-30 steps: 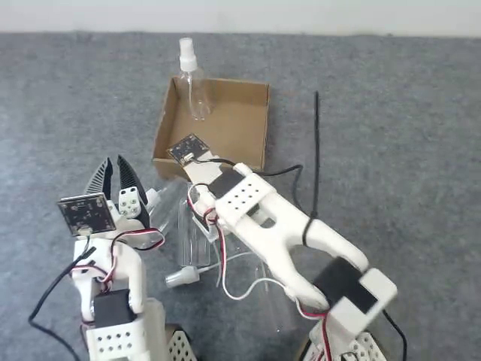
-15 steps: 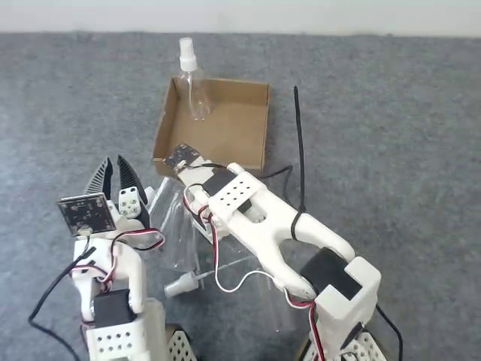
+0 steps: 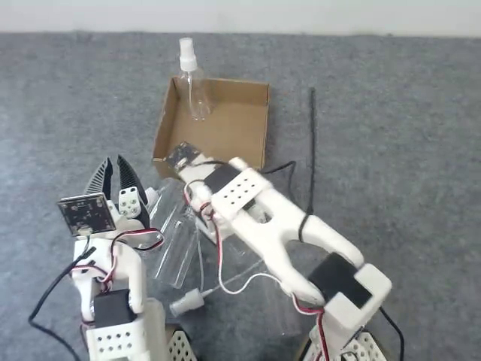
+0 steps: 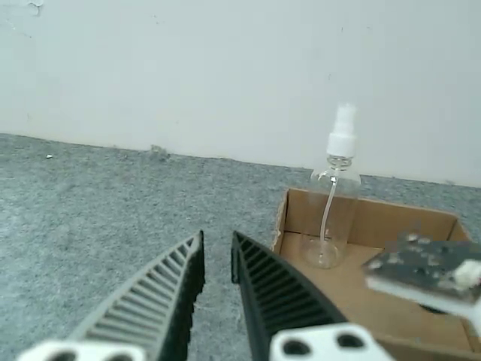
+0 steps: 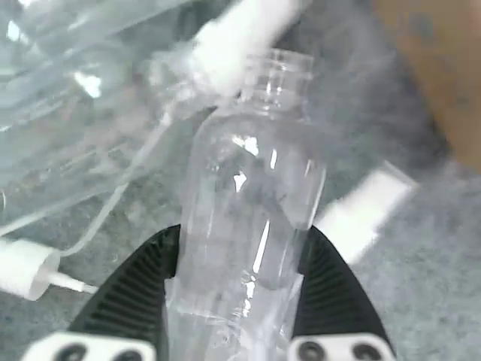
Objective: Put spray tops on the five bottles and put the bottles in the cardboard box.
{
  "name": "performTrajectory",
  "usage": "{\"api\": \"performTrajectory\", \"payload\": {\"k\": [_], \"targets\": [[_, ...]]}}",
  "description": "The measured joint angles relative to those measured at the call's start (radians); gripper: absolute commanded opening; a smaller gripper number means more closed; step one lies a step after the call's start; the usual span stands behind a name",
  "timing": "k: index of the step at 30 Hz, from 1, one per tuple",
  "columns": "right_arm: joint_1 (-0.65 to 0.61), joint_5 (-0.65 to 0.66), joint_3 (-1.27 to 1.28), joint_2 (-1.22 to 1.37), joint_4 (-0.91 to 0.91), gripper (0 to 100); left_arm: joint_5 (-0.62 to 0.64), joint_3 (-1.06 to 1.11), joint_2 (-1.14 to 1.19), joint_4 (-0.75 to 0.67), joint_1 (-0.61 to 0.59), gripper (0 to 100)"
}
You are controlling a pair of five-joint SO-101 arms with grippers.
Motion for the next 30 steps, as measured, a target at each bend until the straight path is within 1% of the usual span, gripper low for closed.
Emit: {"api": "performTrajectory", "payload": {"k": [3,13,18,20,25,30], "targets": [[0.032,0.0,0.002,-0.049,0.003,2.0,0.0,0.0,0.0,0.0,0.0,6],[0.054,0.002,0.058,-0.164,0.008,2.0,0.0,0.0,0.0,0.0,0.0,6],[0.144,0.002,0.06,-0.21,0.014,2.2,-0.002,0.0,0.0,0.0,0.0,6],[0.175,0.003,0.06,-0.235,0.048,2.3,-0.002,0.0,0.0,0.0,0.0,6],[0.201,0.003,0.06,-0.295,0.15,2.4,-0.002,0.0,0.0,0.0,0.0,6],[0.299,0.003,0.06,-0.315,0.207,2.4,-0.002,0.0,0.0,0.0,0.0,6]]}}
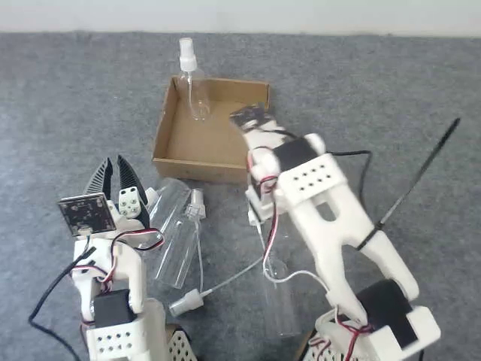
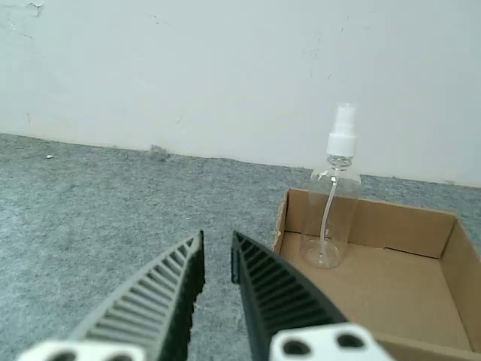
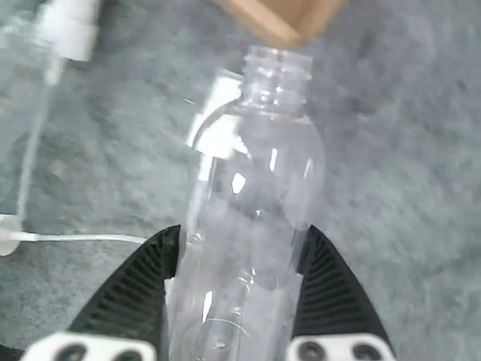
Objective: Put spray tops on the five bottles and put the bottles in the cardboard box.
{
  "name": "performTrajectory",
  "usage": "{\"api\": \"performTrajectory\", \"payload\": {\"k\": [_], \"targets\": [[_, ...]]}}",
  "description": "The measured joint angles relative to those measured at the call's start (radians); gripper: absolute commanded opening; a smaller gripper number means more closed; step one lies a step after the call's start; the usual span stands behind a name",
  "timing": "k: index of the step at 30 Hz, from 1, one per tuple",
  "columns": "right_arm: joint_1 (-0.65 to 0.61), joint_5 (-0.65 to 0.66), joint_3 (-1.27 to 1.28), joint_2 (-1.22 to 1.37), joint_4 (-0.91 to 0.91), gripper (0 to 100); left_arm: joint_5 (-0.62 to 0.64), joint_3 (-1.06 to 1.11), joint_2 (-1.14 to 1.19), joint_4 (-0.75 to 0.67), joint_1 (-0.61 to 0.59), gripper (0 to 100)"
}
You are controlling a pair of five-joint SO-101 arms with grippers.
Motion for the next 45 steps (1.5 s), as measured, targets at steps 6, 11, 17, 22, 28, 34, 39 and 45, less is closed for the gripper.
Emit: {"api": "performTrajectory", "payload": {"k": [6,11,17,22,28,34,39,45], "targets": [[0.114,0.064,0.094,-0.011,0.002,2.4,0.0,0.0,0.0,0.0,0.0,6],[0.19,0.137,0.144,-0.014,0.003,3.9,0.0,0.0,0.0,0.0,0.0,6],[0.265,0.288,0.209,-0.015,-0.026,11.3,0.0,0.0,0.0,0.0,0.0,6],[0.272,0.336,0.249,-0.015,-0.048,12.8,0.0,0.0,0.0,0.0,0.0,6],[0.272,0.344,0.269,-0.015,-0.048,30.4,0.0,0.0,0.0,0.0,0.0,6],[0.272,0.345,0.284,-0.015,-0.048,31.4,0.0,0.0,0.0,0.0,0.0,6],[0.269,0.345,0.284,-0.015,-0.048,31.4,0.0,0.0,0.0,0.0,0.0,6],[0.261,0.345,0.284,-0.015,-0.091,31.4,0.0,0.0,0.0,0.0,0.0,6]]}}
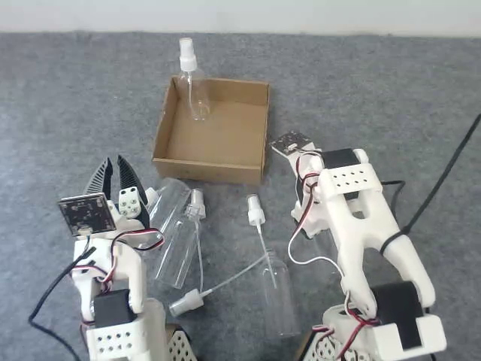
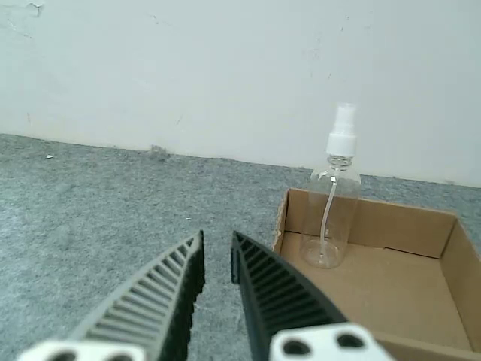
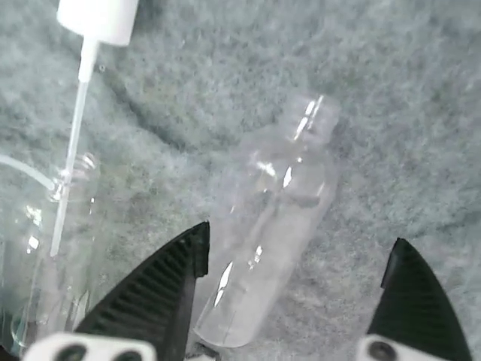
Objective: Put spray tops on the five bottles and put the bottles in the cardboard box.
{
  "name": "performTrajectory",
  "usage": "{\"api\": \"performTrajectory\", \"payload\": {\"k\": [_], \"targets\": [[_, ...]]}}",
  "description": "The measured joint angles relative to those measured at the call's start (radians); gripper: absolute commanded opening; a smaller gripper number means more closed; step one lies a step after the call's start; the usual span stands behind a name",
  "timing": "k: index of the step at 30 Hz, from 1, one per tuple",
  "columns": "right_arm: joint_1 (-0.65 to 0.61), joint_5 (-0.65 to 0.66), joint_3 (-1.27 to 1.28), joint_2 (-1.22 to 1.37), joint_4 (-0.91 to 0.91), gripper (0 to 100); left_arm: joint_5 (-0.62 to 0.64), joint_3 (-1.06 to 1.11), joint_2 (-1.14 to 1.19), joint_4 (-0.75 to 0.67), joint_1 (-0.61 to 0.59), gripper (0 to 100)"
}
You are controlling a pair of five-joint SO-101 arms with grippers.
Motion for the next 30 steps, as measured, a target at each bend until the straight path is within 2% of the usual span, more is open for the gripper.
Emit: {"api": "performTrajectory", "payload": {"k": [10,14,26,30], "targets": [[-0.005,-0.035,0.0,0.005,-0.071,29.6,0.0,0.0,0.0,0.0,0.0,6],[-0.005,-0.04,0.0,0.092,-0.095,25.5,0.0,0.0,0.0,0.0,0.0,6],[-0.008,-0.048,-0.035,0.229,-0.11,24.6,0.0,0.0,0.0,0.0,0.0,6],[-0.005,-0.051,-0.035,0.229,-0.11,15.9,0.0,0.0,0.0,0.0,0.0,6]]}}
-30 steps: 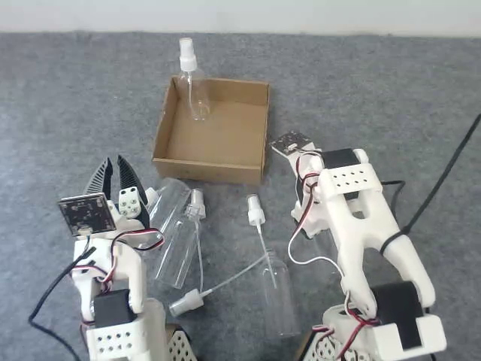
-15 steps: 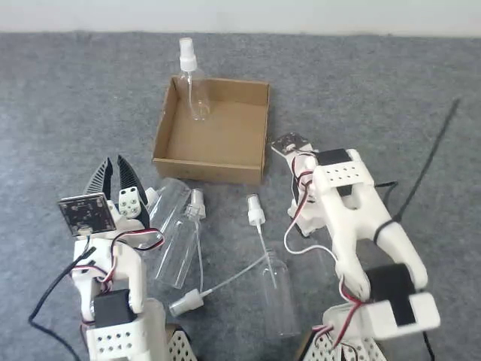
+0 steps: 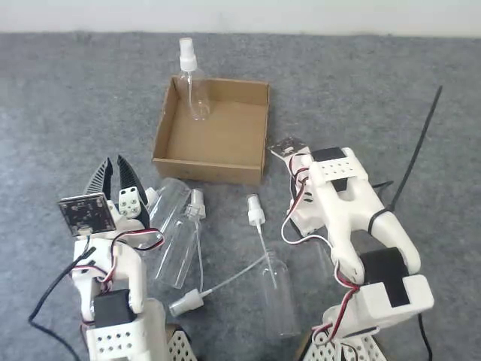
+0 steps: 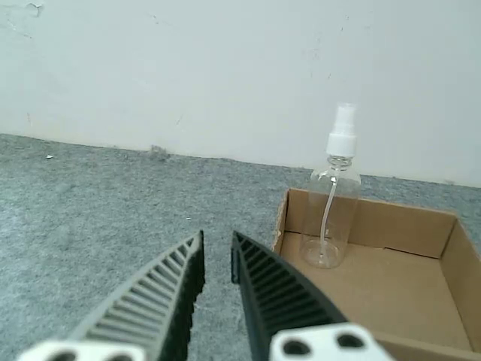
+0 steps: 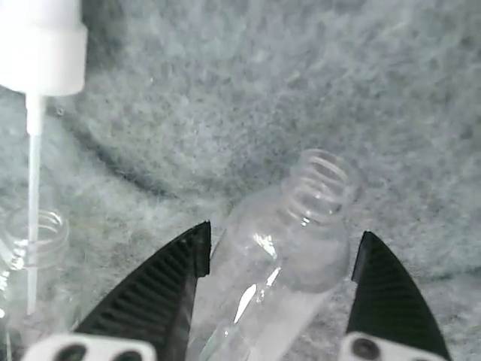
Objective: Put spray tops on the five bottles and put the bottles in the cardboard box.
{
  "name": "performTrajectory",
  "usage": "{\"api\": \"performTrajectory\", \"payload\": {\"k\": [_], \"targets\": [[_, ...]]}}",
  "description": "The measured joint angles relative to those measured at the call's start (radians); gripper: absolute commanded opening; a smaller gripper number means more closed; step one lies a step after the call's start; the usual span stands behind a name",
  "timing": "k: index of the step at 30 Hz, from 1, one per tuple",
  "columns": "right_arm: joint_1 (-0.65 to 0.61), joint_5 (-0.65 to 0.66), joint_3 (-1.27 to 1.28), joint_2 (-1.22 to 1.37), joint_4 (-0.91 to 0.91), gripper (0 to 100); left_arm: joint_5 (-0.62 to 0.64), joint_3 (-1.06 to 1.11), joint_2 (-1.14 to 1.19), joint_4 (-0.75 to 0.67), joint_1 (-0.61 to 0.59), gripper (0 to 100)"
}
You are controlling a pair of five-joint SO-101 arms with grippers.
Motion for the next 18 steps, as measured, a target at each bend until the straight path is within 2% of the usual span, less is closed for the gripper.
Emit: {"api": "performTrajectory", "payload": {"k": [5,18], "targets": [[-0.002,0.0,0.0,0.0,0.0,9.1,0.0,0.0,0.0,0.0,0.0,6],[0.0,0.0,0.0,-0.008,0.0,1.7,0.0,0.0,0.0,0.0,0.0,6]]}}
